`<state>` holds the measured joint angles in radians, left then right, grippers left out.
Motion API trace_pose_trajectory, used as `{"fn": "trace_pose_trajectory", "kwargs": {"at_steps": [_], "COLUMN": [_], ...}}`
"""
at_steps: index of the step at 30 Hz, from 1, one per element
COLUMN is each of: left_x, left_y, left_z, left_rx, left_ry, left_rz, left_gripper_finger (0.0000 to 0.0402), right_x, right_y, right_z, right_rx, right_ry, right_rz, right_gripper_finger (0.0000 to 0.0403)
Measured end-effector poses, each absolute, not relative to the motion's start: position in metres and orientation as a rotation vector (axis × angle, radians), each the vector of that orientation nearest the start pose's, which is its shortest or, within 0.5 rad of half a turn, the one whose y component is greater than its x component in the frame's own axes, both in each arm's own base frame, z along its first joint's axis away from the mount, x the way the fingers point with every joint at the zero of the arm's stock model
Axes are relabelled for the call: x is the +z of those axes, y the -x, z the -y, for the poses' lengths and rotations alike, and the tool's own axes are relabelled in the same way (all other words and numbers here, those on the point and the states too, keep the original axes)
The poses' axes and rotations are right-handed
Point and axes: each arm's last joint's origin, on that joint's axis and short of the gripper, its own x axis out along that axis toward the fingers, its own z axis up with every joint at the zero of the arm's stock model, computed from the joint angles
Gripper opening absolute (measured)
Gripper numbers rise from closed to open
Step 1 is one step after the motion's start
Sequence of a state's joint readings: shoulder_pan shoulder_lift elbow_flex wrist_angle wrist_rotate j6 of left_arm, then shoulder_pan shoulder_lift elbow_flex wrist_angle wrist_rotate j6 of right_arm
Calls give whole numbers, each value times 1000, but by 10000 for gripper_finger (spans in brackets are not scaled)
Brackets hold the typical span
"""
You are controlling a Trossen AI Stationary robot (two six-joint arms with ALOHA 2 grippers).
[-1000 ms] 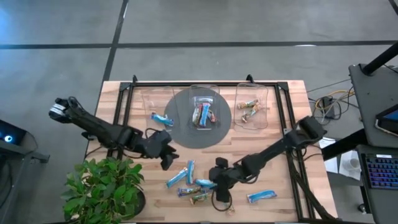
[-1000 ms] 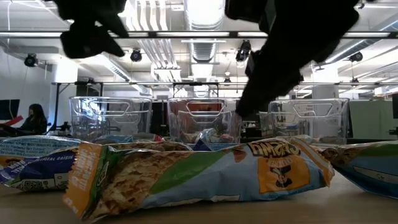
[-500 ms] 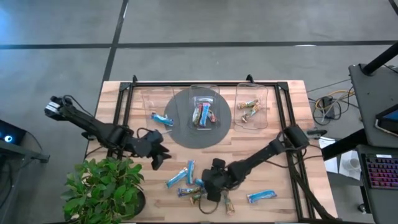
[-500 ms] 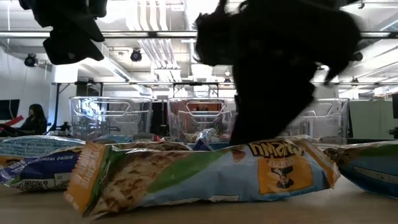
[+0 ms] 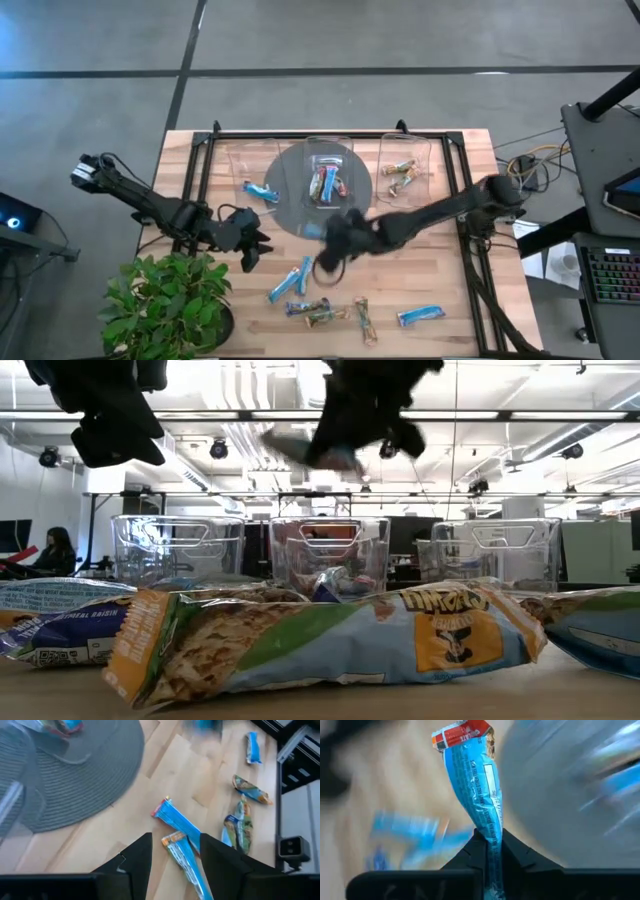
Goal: Pick and place Granola Bars by type
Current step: Put the red granola bar into the middle transparent bin, then put the yellow granola bar into the right transparent bin
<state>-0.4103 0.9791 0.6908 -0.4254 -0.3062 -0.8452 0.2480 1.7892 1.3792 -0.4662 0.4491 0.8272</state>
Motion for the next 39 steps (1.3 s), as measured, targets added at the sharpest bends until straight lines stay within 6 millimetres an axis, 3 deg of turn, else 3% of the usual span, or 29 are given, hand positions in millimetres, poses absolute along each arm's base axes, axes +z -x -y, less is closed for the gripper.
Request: {"fn": "trace_pose_trajectory", "kwargs": {"at_steps": [3, 7, 11, 14, 20, 26, 32, 39], "left_x": [246, 247, 247, 248, 247, 225, 203, 190], "left_y": [-184, -184, -185, -186, -185, -181, -195, -227], "left_z": [70, 69, 68, 68, 68, 71, 80, 97], "left_rx": [206, 242, 275, 276, 268, 179, 105, 84], "left_ry": [558, 554, 546, 556, 589, 601, 659, 656], "left_rz": [-642, -615, -583, -576, -587, -728, -822, -904], "left_gripper_finger": [147, 147, 147, 147, 147, 147, 147, 147], "right_x": [276, 280, 272, 257, 257, 265, 258, 244], "right_y": [-364, -356, -366, -372, -371, -359, -348, -340], "right_z": [-38, 16, 53, 63, 32, -31, -80, -105], "right_rx": [-715, -875, -748, -683, -612, -407, -354, -371], "right_ry": [-643, -756, -844, -864, -684, -448, -463, -527], "right_rz": [-548, -482, -535, -623, -699, -819, -896, -947], "right_gripper_finger": [50, 104, 159, 195, 231, 235, 235, 235]}}
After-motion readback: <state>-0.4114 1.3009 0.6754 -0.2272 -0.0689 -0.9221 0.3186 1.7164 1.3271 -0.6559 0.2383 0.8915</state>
